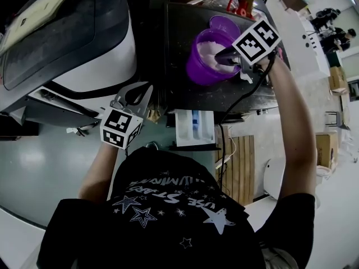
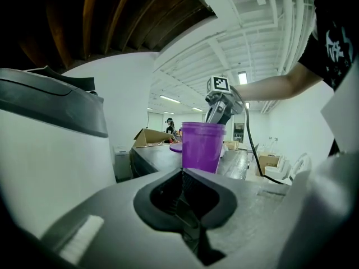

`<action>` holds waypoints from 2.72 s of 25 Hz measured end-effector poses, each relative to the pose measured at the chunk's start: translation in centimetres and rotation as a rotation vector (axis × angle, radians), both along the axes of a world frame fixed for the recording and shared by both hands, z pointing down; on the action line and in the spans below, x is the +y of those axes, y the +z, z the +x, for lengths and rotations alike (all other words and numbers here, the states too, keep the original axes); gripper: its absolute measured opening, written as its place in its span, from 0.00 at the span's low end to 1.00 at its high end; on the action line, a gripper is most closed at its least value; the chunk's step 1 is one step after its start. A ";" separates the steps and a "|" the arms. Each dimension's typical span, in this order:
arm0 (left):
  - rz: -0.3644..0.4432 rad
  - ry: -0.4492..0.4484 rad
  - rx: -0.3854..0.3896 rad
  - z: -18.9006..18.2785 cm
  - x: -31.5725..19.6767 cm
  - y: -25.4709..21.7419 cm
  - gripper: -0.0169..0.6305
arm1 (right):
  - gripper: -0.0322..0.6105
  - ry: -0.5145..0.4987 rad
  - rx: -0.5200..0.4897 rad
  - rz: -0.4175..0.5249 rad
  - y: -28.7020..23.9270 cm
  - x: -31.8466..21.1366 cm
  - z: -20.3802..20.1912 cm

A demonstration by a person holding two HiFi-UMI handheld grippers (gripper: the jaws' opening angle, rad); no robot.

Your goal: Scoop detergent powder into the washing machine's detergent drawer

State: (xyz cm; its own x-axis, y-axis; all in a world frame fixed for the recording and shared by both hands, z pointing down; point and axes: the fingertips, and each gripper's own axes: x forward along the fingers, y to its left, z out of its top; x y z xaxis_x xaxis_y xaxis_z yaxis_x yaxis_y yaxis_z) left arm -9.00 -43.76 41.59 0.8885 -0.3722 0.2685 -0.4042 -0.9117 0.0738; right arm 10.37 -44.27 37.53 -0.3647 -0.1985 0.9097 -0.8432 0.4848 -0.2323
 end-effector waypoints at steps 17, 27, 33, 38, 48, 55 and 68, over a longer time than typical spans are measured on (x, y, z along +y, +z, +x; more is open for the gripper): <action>0.002 -0.052 -0.010 0.5 2.1 0.1 0.03 | 0.11 0.287 -0.276 0.141 -2.3 0.9 1.7; 0.018 -0.152 -0.010 0.0 5.4 -1.4 0.03 | 0.11 0.323 -0.391 0.269 -4.2 3.4 1.8; 0.018 -0.193 -0.020 -0.6 8.4 -1.9 0.03 | 0.11 0.337 -0.469 0.329 -5.5 5.4 0.9; 0.011 -0.218 -0.024 -0.9 10.6 -2.0 0.03 | 0.11 0.417 -0.558 0.384 -6.7 6.1 1.7; 0.000 -0.245 -0.048 -1.1 13.6 -1.4 0.03 | 0.11 0.459 -0.809 0.405 -8.2 7.9 0.9; -0.010 -0.262 -0.067 -1.3 14.9 -0.6 0.03 | 0.11 0.425 -0.892 0.362 -6.2 11.4 -1.6; -0.050 -0.293 -0.102 -1.7 17.5 1.4 0.03 | 0.11 0.414 -0.780 0.247 3.1 16.4 -5.4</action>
